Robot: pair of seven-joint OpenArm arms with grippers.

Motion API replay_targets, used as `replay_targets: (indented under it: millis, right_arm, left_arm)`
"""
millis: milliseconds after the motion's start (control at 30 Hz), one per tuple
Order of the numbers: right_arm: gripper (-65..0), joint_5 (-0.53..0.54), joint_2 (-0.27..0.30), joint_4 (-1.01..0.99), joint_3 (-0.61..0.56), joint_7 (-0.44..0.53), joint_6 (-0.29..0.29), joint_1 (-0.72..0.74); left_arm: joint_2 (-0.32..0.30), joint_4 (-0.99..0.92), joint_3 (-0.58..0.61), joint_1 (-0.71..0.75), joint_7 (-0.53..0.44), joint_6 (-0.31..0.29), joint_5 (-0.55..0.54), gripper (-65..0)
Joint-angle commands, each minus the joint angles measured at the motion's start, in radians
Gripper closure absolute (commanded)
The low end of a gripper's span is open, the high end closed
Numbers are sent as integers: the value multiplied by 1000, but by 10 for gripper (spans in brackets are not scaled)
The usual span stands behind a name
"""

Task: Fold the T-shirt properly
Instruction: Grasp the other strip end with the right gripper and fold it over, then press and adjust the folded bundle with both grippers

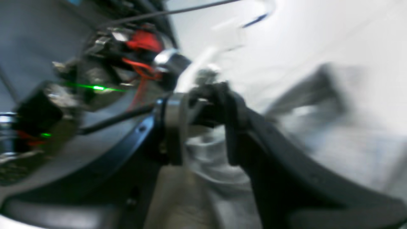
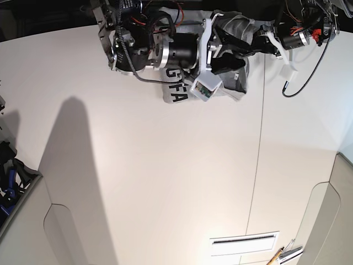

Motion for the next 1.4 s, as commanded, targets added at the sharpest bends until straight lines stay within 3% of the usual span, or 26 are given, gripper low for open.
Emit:
replay_targets:
  millis: [0,100,200,367,500,633,900,1033,1167,1367]
  right_arm:
    - [-177,-7,-10,49,21,19,6,10]
    - [-12,-117,-11,130,111,21,0,11]
    - [0,-170,-7,152,223,21,-1,16]
    - [0,-185,53,122,350,16,-1,21]
    - [0,-189,100,83,372,16,-1,22]
    - [0,-179,108,31,369,21,0,46]
    - [0,-154,108,-137,271,19,0,142]
    - [0,-154,108,-211,208,20,0,154]
    - [0,-156,108,-259,187,18,-1,154]
    - [0,-191,109,-262,211,-74,-57,151]
  left_arm:
    - [-4,7,0,6,5,-1,-10,0]
    - [-13,8,-35,0,5,-1,-11,0]
    - [-21,18,-151,-8,7,-1,-34,0]
    - [-20,80,-359,-8,74,-1,-257,0]
    - [-19,153,-386,15,74,-1,-257,0]
    - [-16,241,-289,55,74,-1,-257,0]
    - [-16,367,84,100,74,-1,-257,0]
    - [-17,367,206,100,74,-1,-257,0]
    - [-17,344,237,100,52,-1,-43,0]
    - [-18,198,235,80,-161,-1,369,0]
